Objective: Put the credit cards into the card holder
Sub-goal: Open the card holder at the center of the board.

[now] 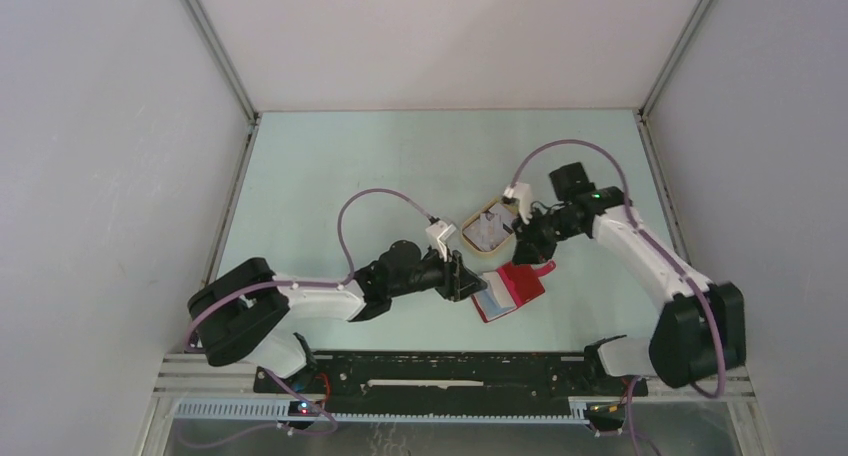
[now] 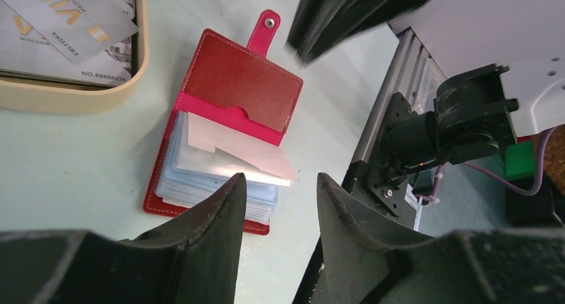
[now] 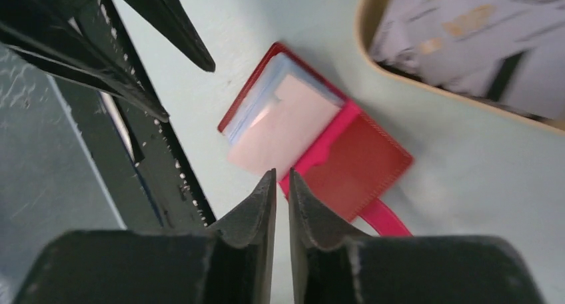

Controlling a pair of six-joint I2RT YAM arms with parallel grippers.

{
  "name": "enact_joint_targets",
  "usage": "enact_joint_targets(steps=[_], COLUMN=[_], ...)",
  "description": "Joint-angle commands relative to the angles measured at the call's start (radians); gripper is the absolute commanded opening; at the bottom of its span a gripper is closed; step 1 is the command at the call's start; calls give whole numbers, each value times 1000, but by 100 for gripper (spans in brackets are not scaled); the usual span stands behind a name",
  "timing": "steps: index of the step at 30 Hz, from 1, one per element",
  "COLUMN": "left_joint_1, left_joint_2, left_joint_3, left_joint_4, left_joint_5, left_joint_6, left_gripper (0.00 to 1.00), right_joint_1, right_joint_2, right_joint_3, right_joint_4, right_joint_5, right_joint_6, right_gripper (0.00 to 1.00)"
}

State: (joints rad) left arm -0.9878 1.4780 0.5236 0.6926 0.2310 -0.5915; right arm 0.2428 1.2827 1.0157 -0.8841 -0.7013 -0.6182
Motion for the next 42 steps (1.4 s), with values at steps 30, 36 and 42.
enact_joint_targets(steps=[30, 36, 42], left_joint_1=[-88, -92, -92], left_joint_2=[58, -139, -394], left_joint_3=[-131, -247, -257], left_joint_4=[264, 254, 26], left_joint_5=[-192, -390, -488], left_joint_6=[-253, -114, 59], left_gripper=[49, 51, 58], right_joint_1=[85, 119, 245], right_joint_2=[-64, -346, -210], right_joint_3=[-47, -178, -155], right_joint_4=[50, 294, 96], right_joint_5=[-65, -65, -69], right_joint_6=[-50, 7, -138], right_gripper=[14, 72, 79])
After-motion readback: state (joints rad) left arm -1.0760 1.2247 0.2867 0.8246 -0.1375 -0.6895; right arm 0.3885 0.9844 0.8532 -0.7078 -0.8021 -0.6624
